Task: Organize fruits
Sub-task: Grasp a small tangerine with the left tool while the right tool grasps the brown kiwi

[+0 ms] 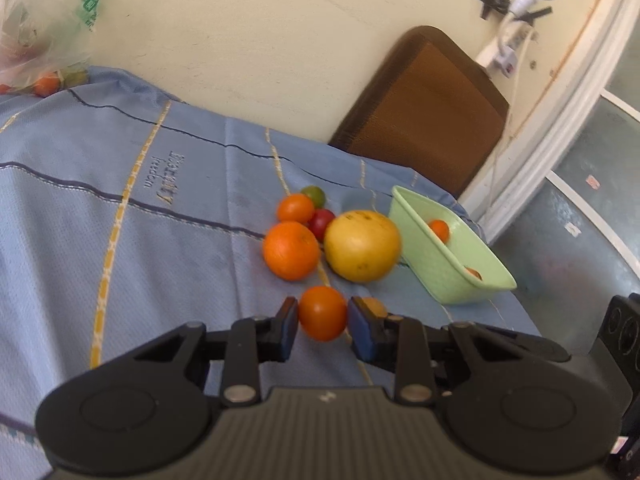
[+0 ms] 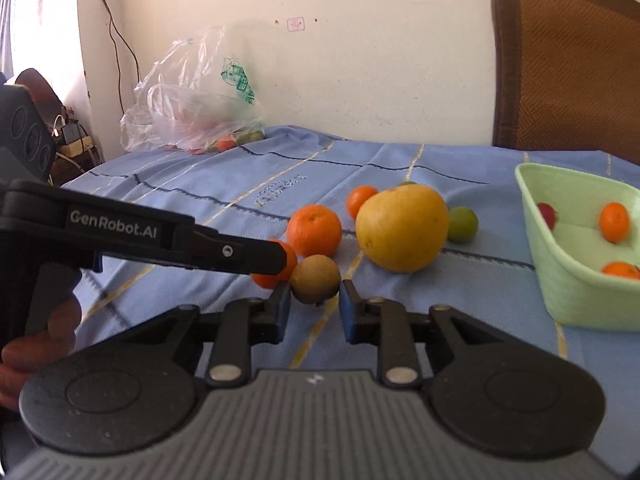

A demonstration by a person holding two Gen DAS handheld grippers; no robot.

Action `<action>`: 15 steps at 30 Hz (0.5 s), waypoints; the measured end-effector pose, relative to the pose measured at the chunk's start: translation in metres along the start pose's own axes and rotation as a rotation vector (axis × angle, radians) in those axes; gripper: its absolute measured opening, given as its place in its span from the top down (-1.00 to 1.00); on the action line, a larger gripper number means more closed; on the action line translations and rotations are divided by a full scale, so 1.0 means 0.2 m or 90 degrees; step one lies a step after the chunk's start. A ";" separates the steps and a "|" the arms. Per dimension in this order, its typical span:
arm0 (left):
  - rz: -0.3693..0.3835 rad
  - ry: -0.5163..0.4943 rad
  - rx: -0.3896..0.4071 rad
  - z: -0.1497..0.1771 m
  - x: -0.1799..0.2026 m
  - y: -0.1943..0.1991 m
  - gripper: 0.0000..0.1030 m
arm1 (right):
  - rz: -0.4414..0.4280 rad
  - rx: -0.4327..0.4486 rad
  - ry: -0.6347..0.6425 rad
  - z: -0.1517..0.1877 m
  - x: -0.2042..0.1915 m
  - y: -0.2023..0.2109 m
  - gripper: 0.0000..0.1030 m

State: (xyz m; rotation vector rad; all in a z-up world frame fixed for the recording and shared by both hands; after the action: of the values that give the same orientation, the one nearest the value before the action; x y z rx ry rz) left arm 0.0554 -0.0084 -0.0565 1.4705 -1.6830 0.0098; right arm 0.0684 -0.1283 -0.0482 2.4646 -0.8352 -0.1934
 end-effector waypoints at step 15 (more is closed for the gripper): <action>-0.085 -0.087 0.001 0.15 0.12 -0.01 0.22 | 0.053 -0.009 -0.005 0.15 0.08 0.15 0.37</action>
State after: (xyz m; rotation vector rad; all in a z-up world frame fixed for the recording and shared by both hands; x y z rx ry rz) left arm 0.0418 -0.0426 -0.0618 1.6136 -1.6882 -0.1657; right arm 0.0564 -0.1720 -0.0579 2.4121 -0.9347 -0.1785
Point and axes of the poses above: each gripper's, at about its wrist camera, not at the fingertips, and y roughly against the way its jaws point, x to its right, z to its underside, the point moved 9 cm from there along -y, roughly the way its jaws point, and after that the axes turned 10 degrees about y, right-handed, at the moved point
